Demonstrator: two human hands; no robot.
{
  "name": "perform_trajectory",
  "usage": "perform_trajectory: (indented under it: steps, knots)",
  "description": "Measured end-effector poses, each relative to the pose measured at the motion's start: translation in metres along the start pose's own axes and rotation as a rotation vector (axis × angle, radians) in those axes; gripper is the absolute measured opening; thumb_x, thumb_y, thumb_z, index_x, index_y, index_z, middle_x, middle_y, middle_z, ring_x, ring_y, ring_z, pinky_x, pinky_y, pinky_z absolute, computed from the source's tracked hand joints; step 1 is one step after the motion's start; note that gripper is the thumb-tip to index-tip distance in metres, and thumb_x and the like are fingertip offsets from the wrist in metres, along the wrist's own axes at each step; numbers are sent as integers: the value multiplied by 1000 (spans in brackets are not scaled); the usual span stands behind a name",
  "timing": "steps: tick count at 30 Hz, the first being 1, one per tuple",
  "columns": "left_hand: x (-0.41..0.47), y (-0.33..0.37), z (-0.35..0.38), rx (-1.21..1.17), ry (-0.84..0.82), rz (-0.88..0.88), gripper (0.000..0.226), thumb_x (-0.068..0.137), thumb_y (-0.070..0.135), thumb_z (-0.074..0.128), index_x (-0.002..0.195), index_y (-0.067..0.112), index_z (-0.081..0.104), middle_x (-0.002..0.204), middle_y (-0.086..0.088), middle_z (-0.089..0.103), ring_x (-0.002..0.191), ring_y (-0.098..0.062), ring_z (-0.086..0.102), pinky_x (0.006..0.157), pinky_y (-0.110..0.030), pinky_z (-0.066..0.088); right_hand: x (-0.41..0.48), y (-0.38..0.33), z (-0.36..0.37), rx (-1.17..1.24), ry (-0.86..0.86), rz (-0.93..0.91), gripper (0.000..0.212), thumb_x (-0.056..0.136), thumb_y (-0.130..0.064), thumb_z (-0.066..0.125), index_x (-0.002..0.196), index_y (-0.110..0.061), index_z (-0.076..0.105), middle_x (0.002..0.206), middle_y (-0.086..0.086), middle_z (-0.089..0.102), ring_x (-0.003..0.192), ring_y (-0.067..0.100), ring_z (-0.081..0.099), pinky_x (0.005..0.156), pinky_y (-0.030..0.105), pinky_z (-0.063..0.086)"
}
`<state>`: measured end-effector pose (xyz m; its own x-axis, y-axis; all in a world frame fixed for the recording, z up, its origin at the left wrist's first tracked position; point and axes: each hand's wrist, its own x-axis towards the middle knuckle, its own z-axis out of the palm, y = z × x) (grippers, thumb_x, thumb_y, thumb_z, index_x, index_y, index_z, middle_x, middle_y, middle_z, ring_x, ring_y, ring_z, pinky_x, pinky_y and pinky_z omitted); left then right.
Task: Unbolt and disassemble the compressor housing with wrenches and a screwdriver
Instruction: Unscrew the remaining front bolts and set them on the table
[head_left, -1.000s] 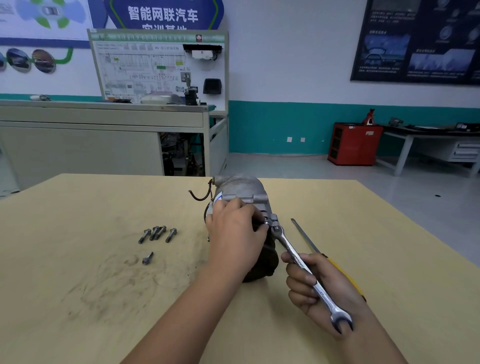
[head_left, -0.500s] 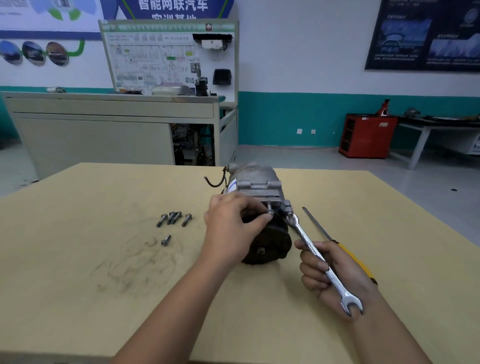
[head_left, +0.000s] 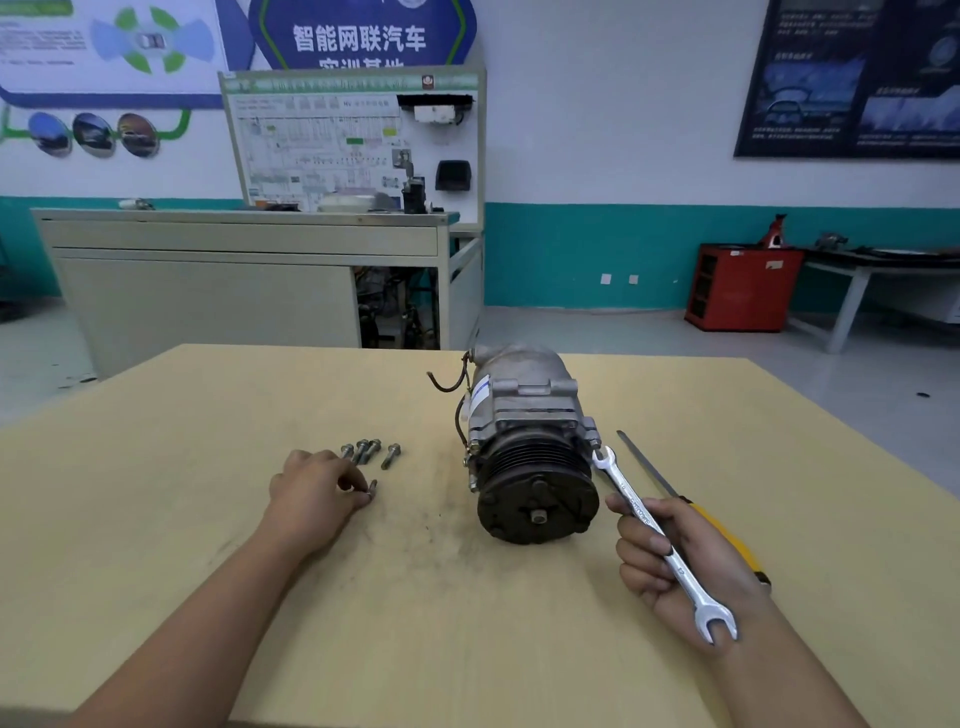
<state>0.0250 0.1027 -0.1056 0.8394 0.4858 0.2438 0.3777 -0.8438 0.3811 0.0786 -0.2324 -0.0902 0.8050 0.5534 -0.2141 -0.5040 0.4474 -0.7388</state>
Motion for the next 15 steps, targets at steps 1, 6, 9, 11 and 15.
perform_trajectory:
  steps: [1, 6, 9, 11, 15]
  knots:
    - [1, 0, 2, 3, 11, -7, 4, 83, 34, 68, 82, 33, 65, 88, 12, 53, 110, -20, 41, 83, -32, 39, 0, 0, 0, 4, 0, -5, 26, 80, -15, 44, 86, 1, 62, 45, -2, 28, 33, 8, 22, 31, 20, 21]
    - [0, -2, 9, -59, 41, -10, 9, 83, 28, 69, 78, 32, 62, 92, 5, 60, 107, -24, 43, 84, -34, 41, 0, -2, 3, 15, 7, -24, 25, 78, -15, 44, 86, 0, 63, 45, -2, 28, 43, 10, 11, 33, 19, 19]
    - [-2, -5, 9, -133, 51, 21, 9, 81, 22, 72, 77, 26, 65, 91, -2, 63, 100, -26, 52, 86, -34, 40, -1, -2, 2, 9, 10, -23, 26, 77, -15, 45, 87, 0, 64, 45, -2, 28, 36, 8, 17, 34, 19, 19]
    - [-5, -4, 7, -192, 70, 19, 8, 79, 20, 74, 78, 21, 66, 88, -4, 62, 93, -25, 54, 80, -31, 37, 0, -1, 0, -7, 11, -18, 27, 81, -14, 43, 88, 0, 65, 45, -3, 29, 33, 8, 23, 34, 18, 19]
    - [-9, -4, 5, -273, 73, -31, 11, 79, 20, 74, 85, 19, 65, 95, -4, 61, 90, -18, 53, 73, -28, 35, 2, 1, -1, -11, -18, -11, 30, 82, -15, 44, 97, 2, 63, 46, -2, 31, 33, 7, 25, 32, 18, 22]
